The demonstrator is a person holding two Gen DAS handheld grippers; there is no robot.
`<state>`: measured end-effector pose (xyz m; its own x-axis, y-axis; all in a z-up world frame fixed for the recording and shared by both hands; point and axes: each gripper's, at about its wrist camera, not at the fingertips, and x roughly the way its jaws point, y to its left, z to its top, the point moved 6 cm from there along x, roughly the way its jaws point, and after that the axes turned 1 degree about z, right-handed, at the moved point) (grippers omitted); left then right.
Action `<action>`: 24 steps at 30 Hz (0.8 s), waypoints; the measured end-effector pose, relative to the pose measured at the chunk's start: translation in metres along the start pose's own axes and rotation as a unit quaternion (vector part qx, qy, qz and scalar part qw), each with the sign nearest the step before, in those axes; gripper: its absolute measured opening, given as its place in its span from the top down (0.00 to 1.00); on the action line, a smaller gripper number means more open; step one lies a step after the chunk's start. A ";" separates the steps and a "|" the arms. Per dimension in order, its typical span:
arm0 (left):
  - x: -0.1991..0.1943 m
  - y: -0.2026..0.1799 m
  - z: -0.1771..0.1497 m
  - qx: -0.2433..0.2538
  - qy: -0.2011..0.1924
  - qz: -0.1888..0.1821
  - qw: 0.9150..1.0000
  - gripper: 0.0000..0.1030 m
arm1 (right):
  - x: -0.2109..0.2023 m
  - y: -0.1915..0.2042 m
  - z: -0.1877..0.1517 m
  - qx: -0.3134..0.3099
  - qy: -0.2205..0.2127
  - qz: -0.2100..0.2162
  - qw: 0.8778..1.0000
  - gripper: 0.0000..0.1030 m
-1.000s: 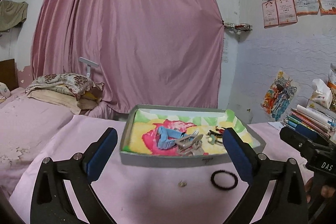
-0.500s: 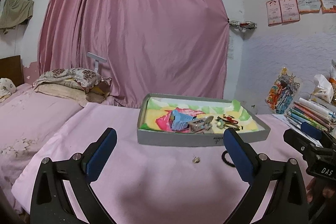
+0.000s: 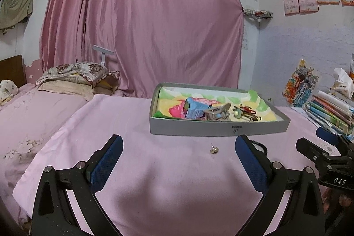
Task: Organize jewelry
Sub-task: 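Withdraw both grippers from the tray back over the bed, then grasp the gold ring with the left gripper while the right gripper grasps the black hair tie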
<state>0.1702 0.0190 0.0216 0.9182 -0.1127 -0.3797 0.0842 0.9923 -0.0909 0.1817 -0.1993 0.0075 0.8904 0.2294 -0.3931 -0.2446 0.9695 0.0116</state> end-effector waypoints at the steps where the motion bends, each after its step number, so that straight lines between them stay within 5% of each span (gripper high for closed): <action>1: 0.002 0.000 -0.001 -0.002 0.006 -0.001 1.000 0.04 | 0.002 0.000 -0.001 0.000 0.005 0.000 1.000 0.00; 17: 0.051 -0.006 -0.008 0.003 0.126 -0.015 0.992 0.04 | 0.040 -0.006 -0.016 0.003 0.131 0.050 0.990 0.01; 24: 0.075 -0.015 -0.013 0.012 0.171 -0.035 0.985 0.05 | 0.057 -0.009 -0.016 0.010 0.185 0.075 0.980 0.23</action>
<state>0.2333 -0.0050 -0.0173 0.7256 -0.1885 -0.6618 0.1559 0.9818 -0.1087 0.2288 -0.1965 -0.0295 0.6438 0.3263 -0.6921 -0.3510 0.9297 0.1118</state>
